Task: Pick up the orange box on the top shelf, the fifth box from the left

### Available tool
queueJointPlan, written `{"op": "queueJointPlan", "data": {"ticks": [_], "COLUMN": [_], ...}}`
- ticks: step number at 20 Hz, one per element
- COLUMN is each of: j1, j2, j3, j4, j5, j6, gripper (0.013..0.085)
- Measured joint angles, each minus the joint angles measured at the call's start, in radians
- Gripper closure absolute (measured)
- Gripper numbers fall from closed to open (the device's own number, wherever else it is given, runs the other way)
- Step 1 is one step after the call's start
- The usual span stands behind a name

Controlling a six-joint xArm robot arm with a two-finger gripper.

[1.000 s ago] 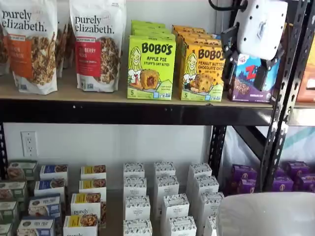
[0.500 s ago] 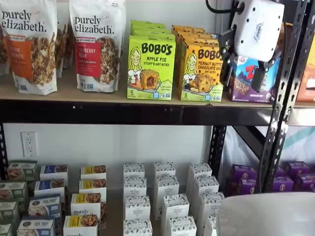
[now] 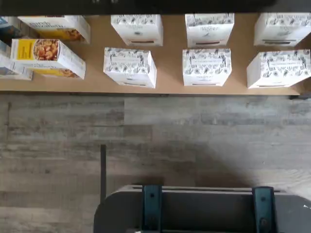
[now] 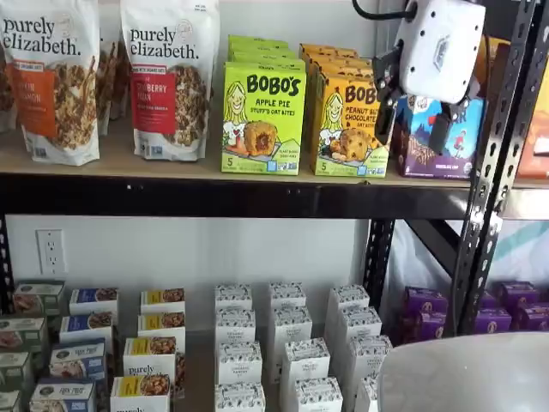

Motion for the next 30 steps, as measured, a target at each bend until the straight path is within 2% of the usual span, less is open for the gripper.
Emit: {"op": "queueJointPlan", "data": {"ticks": [5, 12, 17, 30], "j1": [0.036, 0.070, 0.097, 0.071], "j2": [0.047, 0.126, 0.189, 0.283], "j3": [-0.012, -0.041, -0.076, -0.149], "j4": [-0.016, -0.015, -0.045, -0.071], "j5": [-0.067, -0.168, -0.236, -0.352], "j6": [0.025, 0.051, 0.069, 0.037], "gripper": [0.0130, 0.0130, 0.0130, 0.0130]}}
